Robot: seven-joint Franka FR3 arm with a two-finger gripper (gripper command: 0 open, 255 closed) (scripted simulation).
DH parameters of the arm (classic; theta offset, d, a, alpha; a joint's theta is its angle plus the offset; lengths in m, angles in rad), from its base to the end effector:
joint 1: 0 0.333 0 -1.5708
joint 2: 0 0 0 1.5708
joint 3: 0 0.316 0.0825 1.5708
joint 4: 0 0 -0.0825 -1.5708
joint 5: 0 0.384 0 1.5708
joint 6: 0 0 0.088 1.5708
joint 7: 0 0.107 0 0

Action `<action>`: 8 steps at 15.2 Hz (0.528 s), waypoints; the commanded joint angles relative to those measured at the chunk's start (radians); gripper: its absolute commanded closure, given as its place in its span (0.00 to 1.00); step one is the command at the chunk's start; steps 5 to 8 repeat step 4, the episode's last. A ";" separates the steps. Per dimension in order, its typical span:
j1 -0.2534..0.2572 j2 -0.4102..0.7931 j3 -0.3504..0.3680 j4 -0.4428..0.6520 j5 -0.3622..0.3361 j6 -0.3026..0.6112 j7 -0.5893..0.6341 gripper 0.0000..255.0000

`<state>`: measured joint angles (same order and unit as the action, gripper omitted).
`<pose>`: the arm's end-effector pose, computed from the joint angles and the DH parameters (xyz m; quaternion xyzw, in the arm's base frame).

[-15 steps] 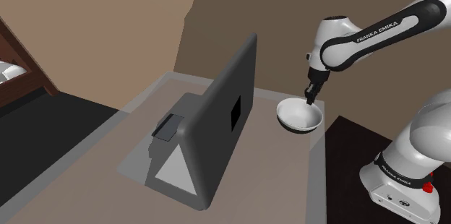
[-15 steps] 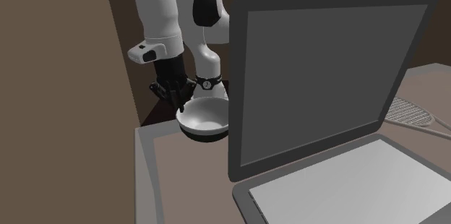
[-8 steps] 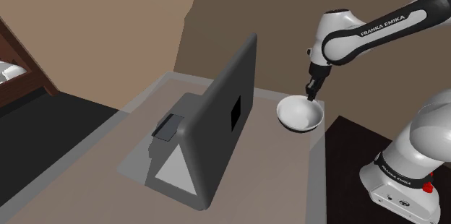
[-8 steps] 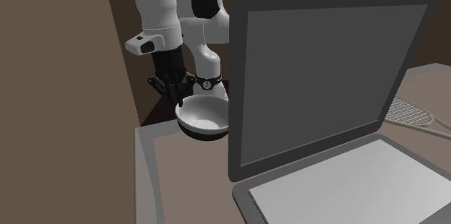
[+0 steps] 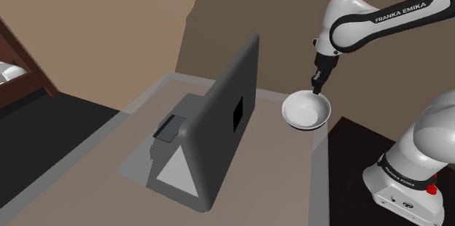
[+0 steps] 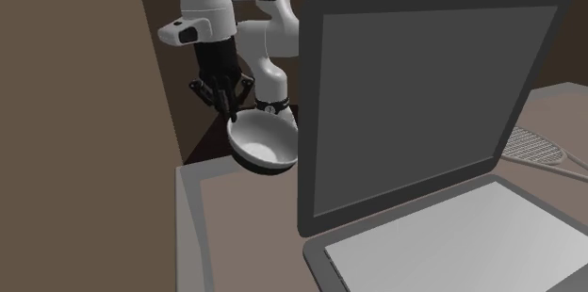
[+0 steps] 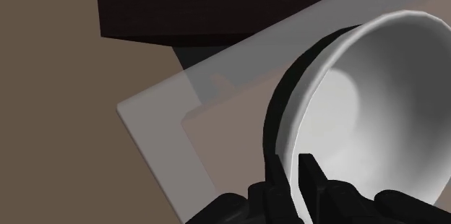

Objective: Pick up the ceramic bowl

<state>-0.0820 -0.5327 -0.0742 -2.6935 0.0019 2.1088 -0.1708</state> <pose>0.3538 -0.0541 0.3901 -0.9994 -0.0124 0.0232 0.0236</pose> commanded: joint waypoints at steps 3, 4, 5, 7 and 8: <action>-0.001 -0.022 0.001 0.029 -0.001 -0.051 0.001 1.00; -0.001 -0.022 0.001 0.029 -0.001 -0.051 0.001 1.00; -0.001 -0.022 0.001 0.029 -0.001 -0.051 0.001 1.00; -0.001 -0.022 0.001 0.029 -0.001 -0.051 0.001 1.00; -0.001 -0.022 0.001 0.029 -0.001 -0.051 0.001 1.00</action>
